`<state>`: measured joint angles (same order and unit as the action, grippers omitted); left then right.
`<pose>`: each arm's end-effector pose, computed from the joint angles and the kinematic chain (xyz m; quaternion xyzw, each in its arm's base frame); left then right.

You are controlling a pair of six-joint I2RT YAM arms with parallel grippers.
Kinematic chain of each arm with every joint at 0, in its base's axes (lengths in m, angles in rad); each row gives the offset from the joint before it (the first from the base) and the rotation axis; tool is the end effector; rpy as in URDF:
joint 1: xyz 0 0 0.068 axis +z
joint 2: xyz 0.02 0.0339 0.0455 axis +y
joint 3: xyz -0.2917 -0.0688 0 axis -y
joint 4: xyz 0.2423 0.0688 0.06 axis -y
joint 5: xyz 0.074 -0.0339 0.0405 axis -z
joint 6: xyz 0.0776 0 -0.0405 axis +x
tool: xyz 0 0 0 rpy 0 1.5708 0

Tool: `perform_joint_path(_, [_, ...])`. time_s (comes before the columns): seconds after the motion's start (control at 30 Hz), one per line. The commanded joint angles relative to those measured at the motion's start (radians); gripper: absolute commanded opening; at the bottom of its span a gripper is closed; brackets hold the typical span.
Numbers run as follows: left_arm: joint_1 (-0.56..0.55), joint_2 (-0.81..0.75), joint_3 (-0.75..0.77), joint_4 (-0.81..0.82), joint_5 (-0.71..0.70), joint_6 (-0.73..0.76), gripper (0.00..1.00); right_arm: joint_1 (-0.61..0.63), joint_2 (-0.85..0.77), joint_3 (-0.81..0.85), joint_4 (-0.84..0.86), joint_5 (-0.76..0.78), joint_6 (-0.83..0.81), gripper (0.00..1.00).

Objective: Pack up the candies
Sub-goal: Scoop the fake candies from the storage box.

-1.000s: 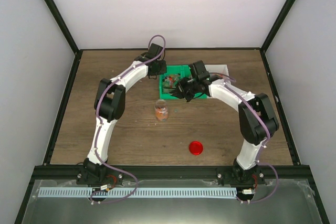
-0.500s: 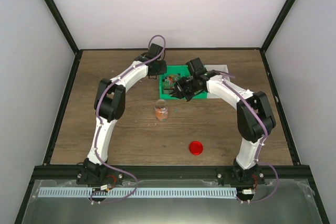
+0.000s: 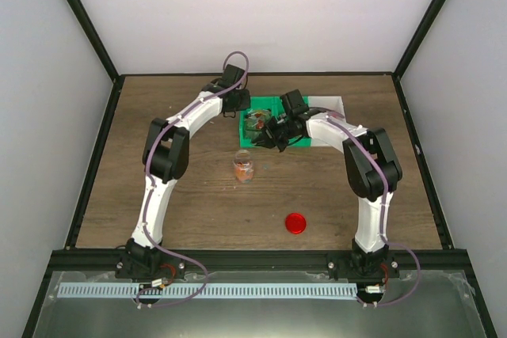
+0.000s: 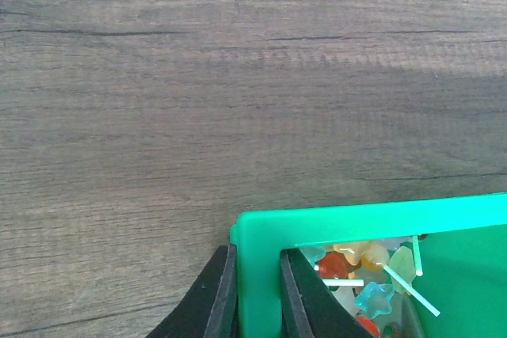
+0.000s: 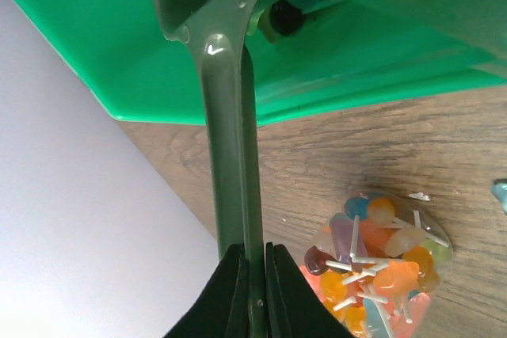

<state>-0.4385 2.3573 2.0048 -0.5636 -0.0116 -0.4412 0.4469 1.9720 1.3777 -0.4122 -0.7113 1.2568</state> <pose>0.5137 -0.2399 0.1719 -0.0031 0.9469 -0.1319 0.2933 0.3742 0.2355 0.1839 -0.2656 -0.8657 -0.4167 0.0798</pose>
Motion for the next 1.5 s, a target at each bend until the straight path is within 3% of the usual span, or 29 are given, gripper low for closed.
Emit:
perform_joint_path(0.0, [-0.017,0.118,-0.057,-0.194,0.112,-0.017,0.04,-0.043,0.071,-0.014,0.008,0.121,0.004,0.01])
perform_joint_path(0.27, [-0.014,0.125,-0.05,-0.198,0.109,-0.021,0.04,-0.03,-0.068,0.001,-0.079,0.088,0.082,0.01])
perform_joint_path(0.43, [-0.014,0.125,-0.051,-0.198,0.107,-0.022,0.04,-0.02,-0.074,0.089,-0.23,0.039,0.089,0.01])
perform_joint_path(0.63, [-0.014,0.121,-0.062,-0.196,0.093,-0.02,0.04,-0.024,-0.081,0.085,-0.265,-0.063,0.139,0.01])
perform_joint_path(0.77, [-0.014,0.126,-0.059,-0.197,0.091,-0.017,0.04,-0.03,-0.05,0.169,-0.362,-0.087,0.12,0.01])
perform_joint_path(0.9, [-0.013,0.135,-0.048,-0.201,0.099,-0.019,0.04,-0.036,0.049,0.376,-0.572,-0.077,0.004,0.01])
perform_joint_path(1.0, [-0.008,0.14,-0.043,-0.203,0.103,-0.021,0.04,-0.042,0.11,0.462,-0.634,-0.083,-0.03,0.01])
perform_joint_path(1.27, [0.015,0.142,-0.046,-0.205,0.107,-0.023,0.04,-0.041,0.165,0.458,-0.629,-0.11,-0.05,0.01])
perform_joint_path(1.47, [0.018,0.153,-0.042,-0.204,0.115,-0.026,0.04,-0.043,0.171,0.347,-0.476,-0.113,0.008,0.01])
